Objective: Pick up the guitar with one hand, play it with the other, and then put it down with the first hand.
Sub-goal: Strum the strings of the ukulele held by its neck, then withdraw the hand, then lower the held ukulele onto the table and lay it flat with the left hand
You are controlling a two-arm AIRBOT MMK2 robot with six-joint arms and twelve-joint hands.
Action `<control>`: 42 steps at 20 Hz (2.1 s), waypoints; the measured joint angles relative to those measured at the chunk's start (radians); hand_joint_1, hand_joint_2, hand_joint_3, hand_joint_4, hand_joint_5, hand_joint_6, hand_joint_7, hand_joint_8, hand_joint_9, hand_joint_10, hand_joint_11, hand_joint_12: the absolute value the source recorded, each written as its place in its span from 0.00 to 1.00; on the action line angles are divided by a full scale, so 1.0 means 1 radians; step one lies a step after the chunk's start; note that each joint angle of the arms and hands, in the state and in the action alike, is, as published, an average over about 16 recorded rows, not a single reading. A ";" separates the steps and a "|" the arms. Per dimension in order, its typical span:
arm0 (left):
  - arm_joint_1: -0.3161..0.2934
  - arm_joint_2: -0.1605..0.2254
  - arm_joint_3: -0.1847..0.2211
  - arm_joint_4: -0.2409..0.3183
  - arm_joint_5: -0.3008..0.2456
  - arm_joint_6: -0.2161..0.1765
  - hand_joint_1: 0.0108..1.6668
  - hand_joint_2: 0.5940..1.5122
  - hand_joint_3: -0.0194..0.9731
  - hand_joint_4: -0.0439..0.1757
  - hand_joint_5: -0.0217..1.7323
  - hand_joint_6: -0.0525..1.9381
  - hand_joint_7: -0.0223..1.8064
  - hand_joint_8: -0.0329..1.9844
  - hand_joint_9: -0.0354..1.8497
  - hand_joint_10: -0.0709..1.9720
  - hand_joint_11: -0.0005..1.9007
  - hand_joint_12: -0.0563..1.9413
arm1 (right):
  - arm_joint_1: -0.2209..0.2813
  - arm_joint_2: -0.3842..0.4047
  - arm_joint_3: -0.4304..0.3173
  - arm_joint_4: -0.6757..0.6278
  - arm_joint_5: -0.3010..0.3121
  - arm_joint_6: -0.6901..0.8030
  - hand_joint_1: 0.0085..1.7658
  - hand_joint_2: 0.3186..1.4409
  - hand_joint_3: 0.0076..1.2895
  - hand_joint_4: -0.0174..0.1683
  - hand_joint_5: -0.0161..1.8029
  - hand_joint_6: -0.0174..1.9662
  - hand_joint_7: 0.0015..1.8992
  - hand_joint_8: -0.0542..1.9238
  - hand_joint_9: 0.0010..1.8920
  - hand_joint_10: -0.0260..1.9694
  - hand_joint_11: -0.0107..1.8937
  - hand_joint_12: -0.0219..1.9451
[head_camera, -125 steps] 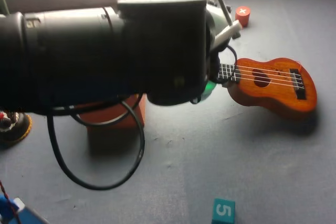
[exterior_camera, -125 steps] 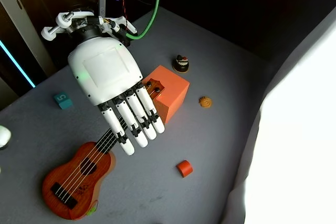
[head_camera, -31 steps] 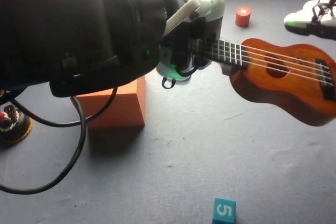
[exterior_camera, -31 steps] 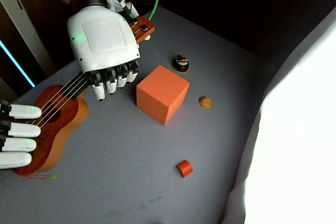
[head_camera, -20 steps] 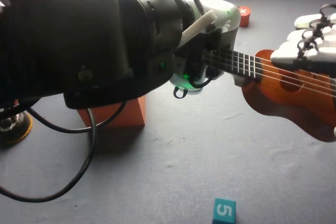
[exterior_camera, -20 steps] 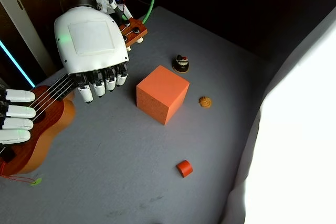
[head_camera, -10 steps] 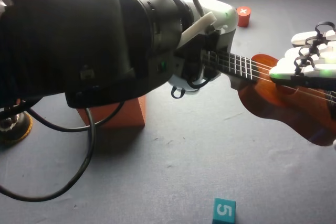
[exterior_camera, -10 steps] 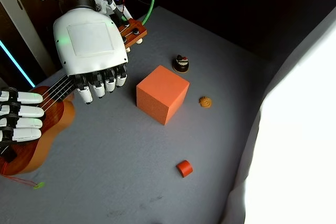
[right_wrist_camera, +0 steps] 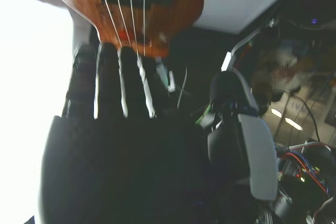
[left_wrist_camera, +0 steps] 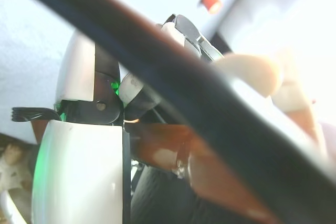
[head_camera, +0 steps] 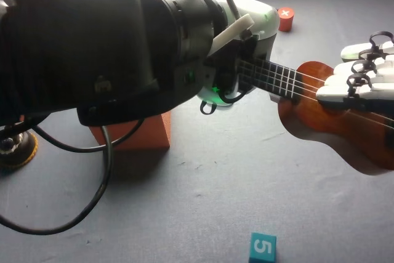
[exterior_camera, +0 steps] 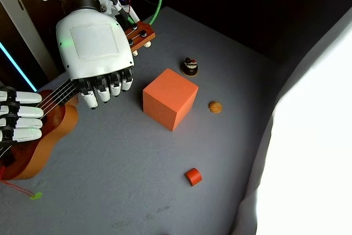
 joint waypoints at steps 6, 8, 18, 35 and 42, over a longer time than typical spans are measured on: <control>0.000 0.000 0.001 0.001 0.000 0.004 0.88 0.54 0.00 0.18 0.69 0.96 0.73 1.00 0.76 0.97 0.76 1.00 | -0.007 0.013 -0.006 -0.009 0.035 0.004 0.06 0.86 0.01 0.09 0.04 0.01 0.06 0.02 0.06 0.03 0.02 0.01; 0.000 0.000 0.001 0.001 -0.001 0.004 0.88 0.54 0.00 0.18 0.69 0.96 0.73 1.00 0.76 0.97 0.76 1.00 | -0.007 0.016 -0.007 -0.011 0.046 0.007 0.06 0.86 0.01 0.09 0.04 0.01 0.06 0.02 0.06 0.03 0.02 0.02; 0.000 -0.001 0.012 0.019 -0.001 -0.017 0.88 0.54 0.00 0.18 0.69 0.96 0.73 1.00 0.76 0.97 0.76 1.00 | 0.048 0.036 -0.001 0.071 0.059 -0.039 0.06 0.86 0.01 0.09 0.04 0.01 0.07 0.02 0.06 0.03 0.02 0.02; 0.102 -0.043 0.029 0.235 0.140 -0.321 0.88 0.54 0.00 0.19 0.70 0.97 0.73 1.00 0.76 0.97 0.76 1.00 | 0.114 0.041 0.026 0.614 -0.063 -0.467 0.04 0.89 0.01 0.10 0.03 0.01 0.03 0.02 0.03 0.03 0.01 0.02; 0.183 -0.066 0.012 0.308 0.202 -0.392 0.88 0.54 0.00 0.19 0.69 0.97 0.73 1.00 0.76 0.97 0.77 1.00 | 0.118 0.037 0.020 0.611 -0.085 -0.471 0.03 0.89 0.01 0.10 0.03 0.01 0.03 0.02 0.02 0.03 0.01 0.02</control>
